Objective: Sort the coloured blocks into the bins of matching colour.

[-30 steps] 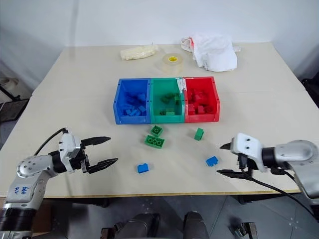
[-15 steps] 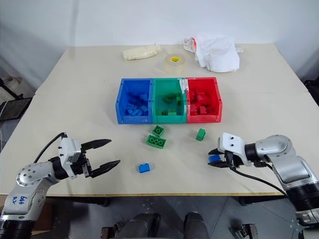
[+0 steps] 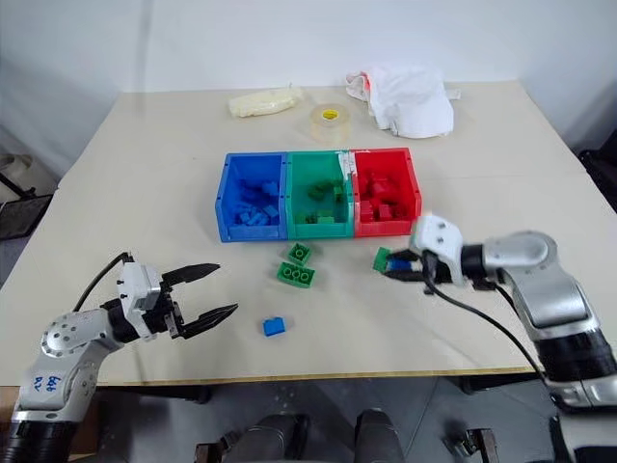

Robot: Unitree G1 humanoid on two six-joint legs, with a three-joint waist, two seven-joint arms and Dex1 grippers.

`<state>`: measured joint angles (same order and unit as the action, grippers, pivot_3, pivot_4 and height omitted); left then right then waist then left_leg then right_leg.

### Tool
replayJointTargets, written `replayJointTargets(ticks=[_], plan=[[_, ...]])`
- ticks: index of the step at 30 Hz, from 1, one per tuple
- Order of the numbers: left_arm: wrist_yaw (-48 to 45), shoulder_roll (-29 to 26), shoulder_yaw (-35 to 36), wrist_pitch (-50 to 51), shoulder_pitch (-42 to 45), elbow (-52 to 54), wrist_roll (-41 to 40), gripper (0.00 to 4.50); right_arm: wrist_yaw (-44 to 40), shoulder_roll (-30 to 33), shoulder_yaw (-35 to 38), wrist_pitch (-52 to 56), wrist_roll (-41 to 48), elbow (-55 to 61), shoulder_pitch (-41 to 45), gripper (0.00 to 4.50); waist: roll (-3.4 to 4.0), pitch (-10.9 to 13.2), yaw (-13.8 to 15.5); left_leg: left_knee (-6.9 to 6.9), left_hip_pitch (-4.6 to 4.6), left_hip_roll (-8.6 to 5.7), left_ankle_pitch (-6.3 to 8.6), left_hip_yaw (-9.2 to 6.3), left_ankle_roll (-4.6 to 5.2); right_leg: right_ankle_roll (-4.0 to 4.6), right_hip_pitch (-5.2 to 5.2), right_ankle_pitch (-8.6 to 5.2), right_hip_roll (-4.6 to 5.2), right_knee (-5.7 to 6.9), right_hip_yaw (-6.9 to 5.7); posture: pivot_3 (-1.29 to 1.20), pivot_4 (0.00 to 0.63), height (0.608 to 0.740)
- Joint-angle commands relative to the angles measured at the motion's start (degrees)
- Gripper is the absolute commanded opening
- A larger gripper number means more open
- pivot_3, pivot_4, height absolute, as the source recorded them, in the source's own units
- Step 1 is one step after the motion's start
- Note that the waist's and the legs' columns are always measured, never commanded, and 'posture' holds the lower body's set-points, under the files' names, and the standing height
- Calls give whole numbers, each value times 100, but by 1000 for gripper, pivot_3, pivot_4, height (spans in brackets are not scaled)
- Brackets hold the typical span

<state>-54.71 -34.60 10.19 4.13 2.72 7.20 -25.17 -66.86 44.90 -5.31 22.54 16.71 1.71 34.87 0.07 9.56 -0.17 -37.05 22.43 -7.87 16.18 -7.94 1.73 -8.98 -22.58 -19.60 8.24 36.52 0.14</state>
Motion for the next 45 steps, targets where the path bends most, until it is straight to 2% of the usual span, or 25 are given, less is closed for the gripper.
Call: replayJointTargets(ticks=[1, 7, 10, 17, 27, 29, 32, 35, 41, 43, 45], plan=[[2, 31, 14, -174, 89, -93, 47, 4500, 103, -105, 17, 146, 42, 21, 262, 861, -1, 0, 24, 0, 0, 0, 2, -3, 1, 0, 0, 0, 0, -1, 2, 0, 150, 740], [-8, 40, -1, -227, 216, -234, 61, 4500, 213, -516, -15, -199, -18, -313, 591, 861, -5, 3, 97, -3, 3, -12, 17, -10, 17, 0, 3, 1, 2, -3, 4, 0, 150, 740], [7, 67, -42, -259, 354, -339, 96, 4500, 466, -1110, -161, -430, -155, -782, 1131, 861, -7, 5, 26, -4, 2, -10, 17, -3, 17, 0, 0, 0, 1, -1, 1, 0, 150, 740], [44, 157, -142, -364, 570, -482, 155, 4500, 1221, -2727, -397, -1171, -621, -2541, 2472, 861, -8, 5, -158, -2, -7, 15, 15, 6, -9, 4, -17, 1, -54, 46, 3, 0, 150, 740], [115, 271, -206, -559, 725, -592, 265, 4500, 2283, -4420, -397, -2538, -1217, -5455, 3842, 861, -7, 6, -305, 3, -6, 20, 19, 4, -16, 10, -52, 4, -68, 112, 5, 0, 150, 740], [135, 297, -224, -588, 754, -619, 292, 4500, 2557, -4566, -312, -2731, -1295, -5992, 4114, 1582, -7, 6, -312, 4, -6, 21, 20, 3, -19, 12, -62, 5, -71, 125, 7, 0, 150, 740], [172, 348, -226, -646, 791, -647, 325, 4500, 2813, -4689, -210, -3107, -1374, -6447, 4370, 2430, -6, 6, -315, 4, -6, 20, 21, 3, -20, 15, -72, 7, -73, 136, 12, 0, 150, 740], [169, 354, -228, -684, 804, -684, 324, 4500, 2653, -4661, -66, -3297, -1316, -6471, 4415, 3428, -6, 6, -327, 8, -6, 20, 21, 3, -20, 18, -76, 8, -73, 137, 15, 0, 150, 740], [84, 323, -237, -736, 862, -825, 314, 4500, 1623, -4254, 3, -3335, -1174, -5651, 3947, 3428, -6, 6, -330, 7, -5, 23, 22, 2, -23, 17, -79, 8, -74, 139, 17, 0, 150, 740], [53, 318, -243, -751, 926, -909, 317, 4500, 1320, -4038, 5, -3133, -1082, -5152, 3672, 3428, -6, 6, -326, 6, -4, 23, 23, 2, -23, 17, -78, 8, -73, 138, 18, 0, 150, 740], [0, 305, -252, -771, 1000, -1005, 315, 4500, 795, -3562, -40, -2805, -924, -4189, 3065, 3428, -7, 6, -304, 4, -3, 23, 23, 2, -23, 17, -77, 8, -72, 137, 17, 0, 150, 740]])
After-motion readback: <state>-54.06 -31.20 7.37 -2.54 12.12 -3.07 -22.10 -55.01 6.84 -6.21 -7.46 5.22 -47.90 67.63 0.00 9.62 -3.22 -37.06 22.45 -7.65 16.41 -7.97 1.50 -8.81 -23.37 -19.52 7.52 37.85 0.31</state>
